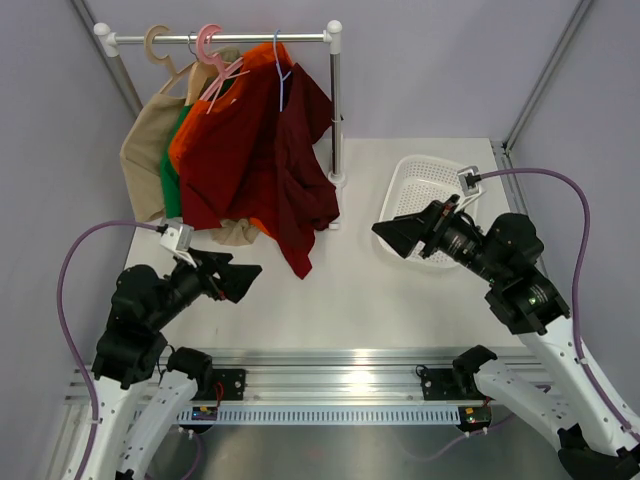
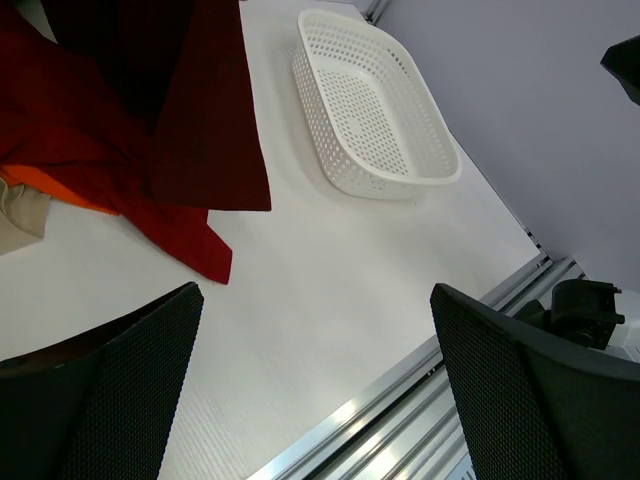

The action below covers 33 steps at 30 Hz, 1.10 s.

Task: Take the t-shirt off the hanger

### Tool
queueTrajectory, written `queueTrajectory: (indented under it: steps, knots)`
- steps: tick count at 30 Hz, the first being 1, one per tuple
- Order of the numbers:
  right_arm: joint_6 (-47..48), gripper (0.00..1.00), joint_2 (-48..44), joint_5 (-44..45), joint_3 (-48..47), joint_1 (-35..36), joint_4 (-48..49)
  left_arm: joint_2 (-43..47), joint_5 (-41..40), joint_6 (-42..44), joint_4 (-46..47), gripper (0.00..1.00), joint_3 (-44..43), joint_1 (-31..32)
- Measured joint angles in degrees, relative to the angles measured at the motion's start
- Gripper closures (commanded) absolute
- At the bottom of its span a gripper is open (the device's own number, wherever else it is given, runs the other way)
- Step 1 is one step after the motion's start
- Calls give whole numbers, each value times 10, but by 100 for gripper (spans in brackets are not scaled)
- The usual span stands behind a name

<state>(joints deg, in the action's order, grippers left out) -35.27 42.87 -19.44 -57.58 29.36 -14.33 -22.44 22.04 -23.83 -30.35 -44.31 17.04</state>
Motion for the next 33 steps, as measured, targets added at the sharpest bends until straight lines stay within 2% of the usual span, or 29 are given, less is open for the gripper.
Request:
queueTrajectory:
  steps: [8,10,15,24,33]
  knots:
    - [-12,9,57,3,-45,0,10,15,0,3,0,1,0,0]
    - [-16,13,87,3,-61,0,19,18,-1,3,1,1,1,0]
    - [-28,15,187,9,-133,8,45,37,-8,3,2,2,26,0]
    - [-38,18,415,59,-381,61,91,88,-96,-2,-37,7,65,0]
    - [-5,27,663,150,-636,70,61,88,-117,-2,-44,7,70,6]
